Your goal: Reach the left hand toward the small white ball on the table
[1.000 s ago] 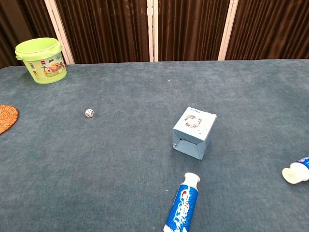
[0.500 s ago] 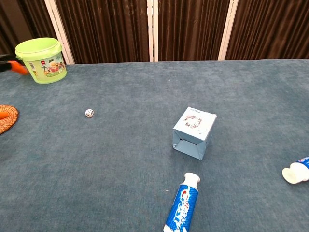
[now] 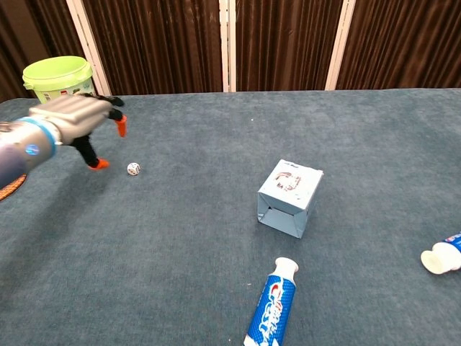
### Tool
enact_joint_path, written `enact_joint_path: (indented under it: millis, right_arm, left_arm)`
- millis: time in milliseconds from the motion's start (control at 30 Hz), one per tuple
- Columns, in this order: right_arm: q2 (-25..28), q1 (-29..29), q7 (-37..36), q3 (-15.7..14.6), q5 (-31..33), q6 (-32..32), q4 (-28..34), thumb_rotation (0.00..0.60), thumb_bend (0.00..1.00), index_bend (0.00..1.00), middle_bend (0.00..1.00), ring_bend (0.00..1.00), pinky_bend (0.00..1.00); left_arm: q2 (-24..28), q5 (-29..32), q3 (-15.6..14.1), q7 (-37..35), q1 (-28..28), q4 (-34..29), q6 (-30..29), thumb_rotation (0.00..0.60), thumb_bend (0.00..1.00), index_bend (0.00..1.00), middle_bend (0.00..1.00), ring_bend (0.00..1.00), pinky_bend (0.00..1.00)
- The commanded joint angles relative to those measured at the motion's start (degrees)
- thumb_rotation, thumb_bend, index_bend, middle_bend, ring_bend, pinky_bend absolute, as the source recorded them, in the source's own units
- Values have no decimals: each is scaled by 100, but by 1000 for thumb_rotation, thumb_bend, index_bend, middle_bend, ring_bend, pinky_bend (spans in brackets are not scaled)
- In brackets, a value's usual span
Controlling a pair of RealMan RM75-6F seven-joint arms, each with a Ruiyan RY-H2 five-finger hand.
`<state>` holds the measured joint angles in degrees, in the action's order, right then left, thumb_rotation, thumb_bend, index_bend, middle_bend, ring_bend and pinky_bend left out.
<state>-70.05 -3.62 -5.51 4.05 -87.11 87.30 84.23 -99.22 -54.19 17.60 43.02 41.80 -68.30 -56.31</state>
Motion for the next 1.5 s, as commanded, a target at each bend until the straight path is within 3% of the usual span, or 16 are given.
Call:
enact_joint_path:
  millis: [33, 533, 1033, 1233, 1500]
  right_arm:
    - [-5, -3, -5, 9, 28, -19, -22, 600, 78, 0, 0, 0, 0]
    - [19, 0, -93, 22, 40, -22, -26, 600, 78, 0, 0, 0, 0]
    - [41, 22, -132, 4, -7, 23, 19, 600, 78, 0, 0, 0, 0]
    - [57, 22, -153, 18, 21, 9, 23, 600, 78, 0, 0, 0, 0]
    - [51, 28, -142, 16, 12, 24, 25, 600, 78, 0, 0, 0, 0]
  left_arm:
    - [-235, 183, 6, 108, 228, 298, 168, 600, 275, 358, 0, 0, 0]
    - [-762, 695, -74, 298, 668, 1117, 435, 600, 298, 409, 0, 0, 0]
    - [-839, 810, -220, 329, 743, 1232, 406, 600, 373, 463, 0, 0, 0]
    - [-794, 652, -249, 109, 723, 1101, 302, 600, 470, 577, 0, 0, 0]
    - [-451, 328, -288, -62, 636, 420, -12, 600, 471, 588, 0, 0, 0]
